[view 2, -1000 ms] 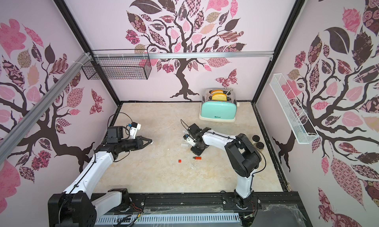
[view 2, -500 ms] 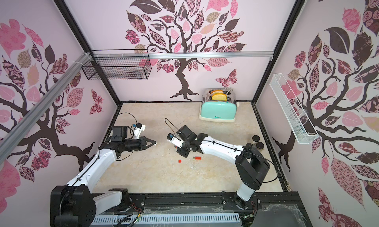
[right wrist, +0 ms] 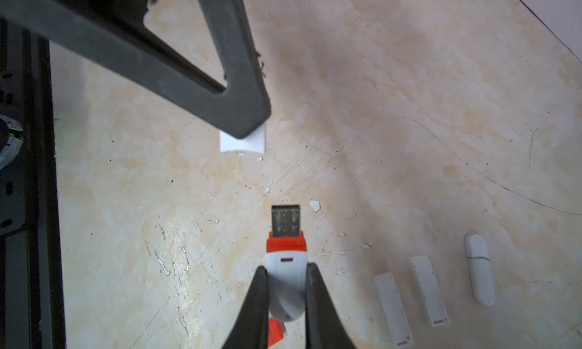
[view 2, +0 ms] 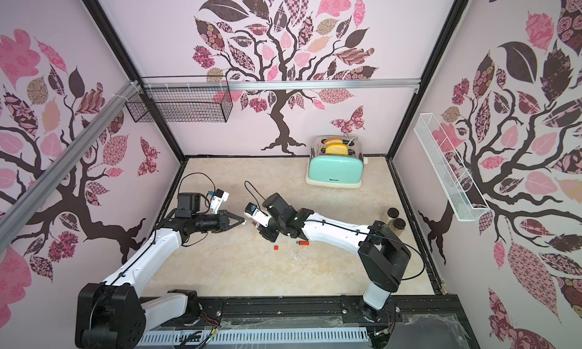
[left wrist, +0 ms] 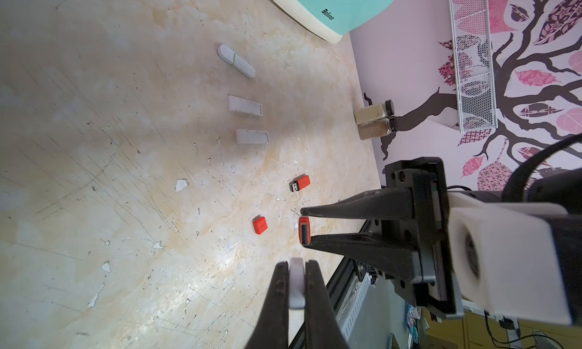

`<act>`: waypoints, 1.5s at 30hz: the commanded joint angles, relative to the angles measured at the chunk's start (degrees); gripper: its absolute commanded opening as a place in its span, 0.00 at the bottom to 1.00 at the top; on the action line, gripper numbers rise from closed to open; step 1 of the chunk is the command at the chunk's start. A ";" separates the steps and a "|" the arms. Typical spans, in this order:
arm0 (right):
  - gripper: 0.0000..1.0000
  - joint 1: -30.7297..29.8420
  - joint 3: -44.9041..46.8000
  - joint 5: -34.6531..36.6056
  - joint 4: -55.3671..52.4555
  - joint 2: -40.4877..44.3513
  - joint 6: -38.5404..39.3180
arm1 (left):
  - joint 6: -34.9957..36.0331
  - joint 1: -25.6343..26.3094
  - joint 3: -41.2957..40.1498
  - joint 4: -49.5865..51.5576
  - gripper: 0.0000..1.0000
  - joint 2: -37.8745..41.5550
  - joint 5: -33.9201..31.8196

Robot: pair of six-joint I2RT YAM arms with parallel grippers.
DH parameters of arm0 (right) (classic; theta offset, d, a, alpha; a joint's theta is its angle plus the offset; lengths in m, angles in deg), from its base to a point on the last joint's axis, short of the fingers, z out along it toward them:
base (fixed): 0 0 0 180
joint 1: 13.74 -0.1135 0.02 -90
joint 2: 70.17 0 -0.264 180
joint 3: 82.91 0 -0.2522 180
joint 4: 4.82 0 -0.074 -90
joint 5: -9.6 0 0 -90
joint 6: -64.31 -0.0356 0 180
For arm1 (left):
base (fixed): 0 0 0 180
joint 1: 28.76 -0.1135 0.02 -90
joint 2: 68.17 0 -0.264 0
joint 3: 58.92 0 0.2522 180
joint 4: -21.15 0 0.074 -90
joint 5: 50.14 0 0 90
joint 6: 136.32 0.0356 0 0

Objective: Close the usb drive cover
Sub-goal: Pick up the USB drive from the center of the board, then close the cover of the USB drive.

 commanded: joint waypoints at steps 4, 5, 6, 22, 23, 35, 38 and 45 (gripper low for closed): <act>0.06 -1.56 -2.87 -1.75 2.47 -1.13 -2.11 | 0.05 0.66 0.42 -0.69 0.00 -0.52 0.21; 0.06 -1.65 -3.20 -1.64 1.94 -1.29 -2.34 | 0.27 0.71 0.52 -0.29 0.00 -0.50 -0.10; 0.06 -1.74 -3.09 -1.64 2.05 -1.16 -2.43 | 0.27 0.71 0.40 -0.46 0.00 -0.58 -0.18; 0.06 -2.05 -3.26 -1.05 3.73 -1.37 -3.38 | 0.86 1.05 0.72 0.15 0.00 -1.47 0.18; 0.06 -2.07 -4.01 -1.03 2.78 -1.62 -3.56 | 1.09 1.09 0.83 0.72 0.00 -1.37 0.01; 0.06 -2.89 -4.60 -4.06 4.73 -2.55 -4.97 | 0.60 1.53 0.72 -0.34 0.00 -1.65 0.00; 0.06 -2.89 -5.02 -2.82 3.78 -2.03 -5.16 | 0.93 1.48 0.29 -0.25 0.00 -1.03 -0.11; 0.05 -2.89 -5.35 -2.69 5.38 -1.25 -5.94 | 1.66 1.62 0.41 0.25 0.00 -1.10 -0.26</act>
